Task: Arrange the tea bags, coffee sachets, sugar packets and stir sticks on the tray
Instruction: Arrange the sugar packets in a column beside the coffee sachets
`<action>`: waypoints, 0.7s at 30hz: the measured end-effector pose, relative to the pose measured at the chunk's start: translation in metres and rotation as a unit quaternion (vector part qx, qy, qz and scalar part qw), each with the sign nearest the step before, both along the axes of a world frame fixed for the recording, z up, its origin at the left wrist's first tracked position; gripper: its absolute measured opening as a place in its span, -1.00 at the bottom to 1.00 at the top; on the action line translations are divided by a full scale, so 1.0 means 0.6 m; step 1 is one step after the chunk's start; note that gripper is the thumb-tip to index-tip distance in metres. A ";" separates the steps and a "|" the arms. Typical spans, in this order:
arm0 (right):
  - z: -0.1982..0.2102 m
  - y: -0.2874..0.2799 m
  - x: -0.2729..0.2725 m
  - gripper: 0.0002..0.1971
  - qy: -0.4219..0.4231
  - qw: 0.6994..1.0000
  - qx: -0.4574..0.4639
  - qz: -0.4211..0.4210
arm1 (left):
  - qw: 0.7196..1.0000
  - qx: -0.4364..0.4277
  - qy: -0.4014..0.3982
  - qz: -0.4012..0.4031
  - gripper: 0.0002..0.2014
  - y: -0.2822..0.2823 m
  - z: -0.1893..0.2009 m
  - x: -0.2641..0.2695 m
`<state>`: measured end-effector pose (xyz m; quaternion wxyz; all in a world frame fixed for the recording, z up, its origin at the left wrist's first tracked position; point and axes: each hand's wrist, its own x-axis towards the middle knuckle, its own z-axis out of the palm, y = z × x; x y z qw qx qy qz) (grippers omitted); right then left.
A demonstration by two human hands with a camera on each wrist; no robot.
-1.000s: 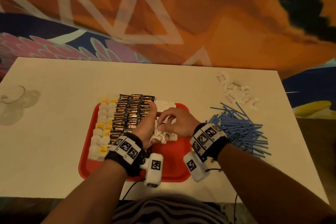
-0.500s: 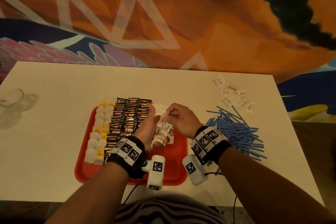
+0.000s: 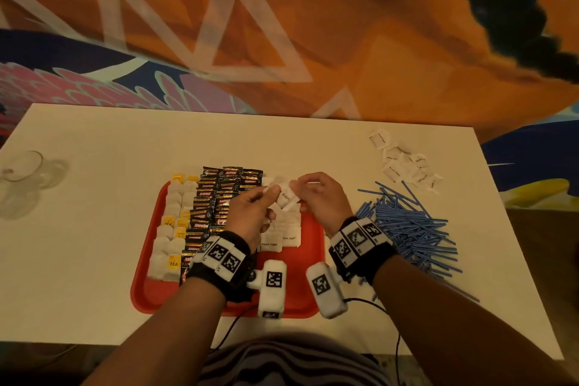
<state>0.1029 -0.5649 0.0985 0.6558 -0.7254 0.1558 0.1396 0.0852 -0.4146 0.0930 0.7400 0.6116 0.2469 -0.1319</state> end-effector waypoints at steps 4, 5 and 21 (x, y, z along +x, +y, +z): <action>-0.013 0.009 -0.002 -0.63 0.012 0.998 -0.009 0.064 | 0.999 -0.032 0.026 0.005 -0.90 0.002 0.003 0.002; -0.014 0.008 0.000 -0.78 0.014 0.999 0.000 0.047 | 0.999 -0.037 0.026 0.001 -0.90 0.002 0.002 0.002; -0.031 0.001 -0.011 -0.84 -0.028 0.997 0.031 -0.071 | 0.998 -0.048 0.044 0.008 -0.89 0.015 -0.021 -0.012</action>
